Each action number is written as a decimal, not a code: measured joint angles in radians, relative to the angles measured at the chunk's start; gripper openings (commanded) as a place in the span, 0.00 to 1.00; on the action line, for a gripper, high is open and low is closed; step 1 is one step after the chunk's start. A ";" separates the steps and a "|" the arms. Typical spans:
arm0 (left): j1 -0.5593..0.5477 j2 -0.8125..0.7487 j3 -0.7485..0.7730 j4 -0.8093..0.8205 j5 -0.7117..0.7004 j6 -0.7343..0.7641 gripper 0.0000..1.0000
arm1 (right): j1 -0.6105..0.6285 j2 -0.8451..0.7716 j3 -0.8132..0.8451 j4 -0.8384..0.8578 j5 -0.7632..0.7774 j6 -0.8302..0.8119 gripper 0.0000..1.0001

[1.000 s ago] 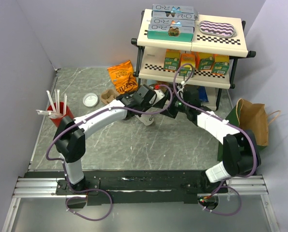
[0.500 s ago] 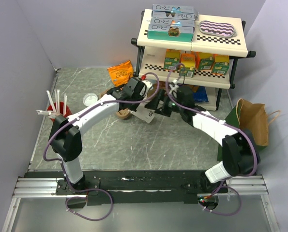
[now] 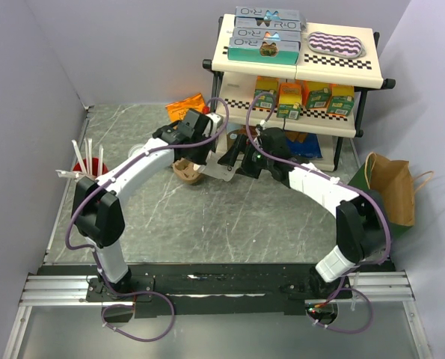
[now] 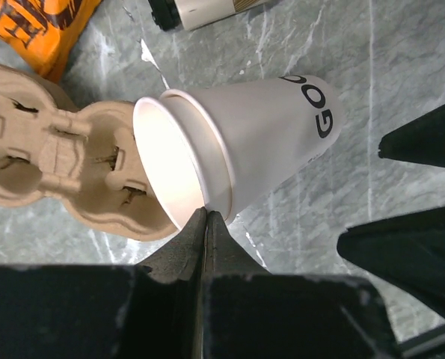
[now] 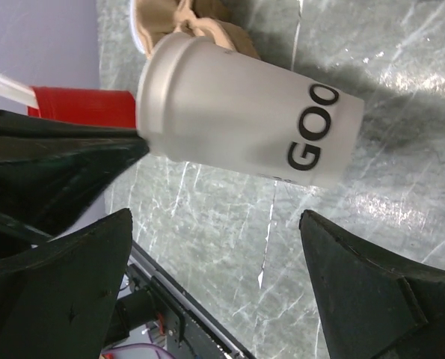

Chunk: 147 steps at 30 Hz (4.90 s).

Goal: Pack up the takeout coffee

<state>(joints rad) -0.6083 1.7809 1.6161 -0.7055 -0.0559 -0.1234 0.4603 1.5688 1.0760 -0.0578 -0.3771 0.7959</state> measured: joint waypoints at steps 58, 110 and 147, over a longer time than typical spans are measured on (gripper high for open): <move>0.043 -0.135 -0.157 0.001 0.281 0.005 0.58 | 0.001 0.138 0.068 0.057 -0.088 0.048 0.97; 0.499 -0.268 -0.647 0.165 0.721 -0.193 0.47 | -0.087 -0.073 -0.042 -0.099 -0.100 -0.183 0.98; 0.324 -0.277 -0.525 0.225 0.740 -0.122 0.01 | 0.053 -0.040 0.122 -0.150 -0.056 -0.341 0.99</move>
<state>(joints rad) -0.2840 1.5036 1.0912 -0.4801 0.6842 -0.2455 0.5137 1.5291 1.1980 -0.2077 -0.4332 0.4549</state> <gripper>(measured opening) 0.025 0.985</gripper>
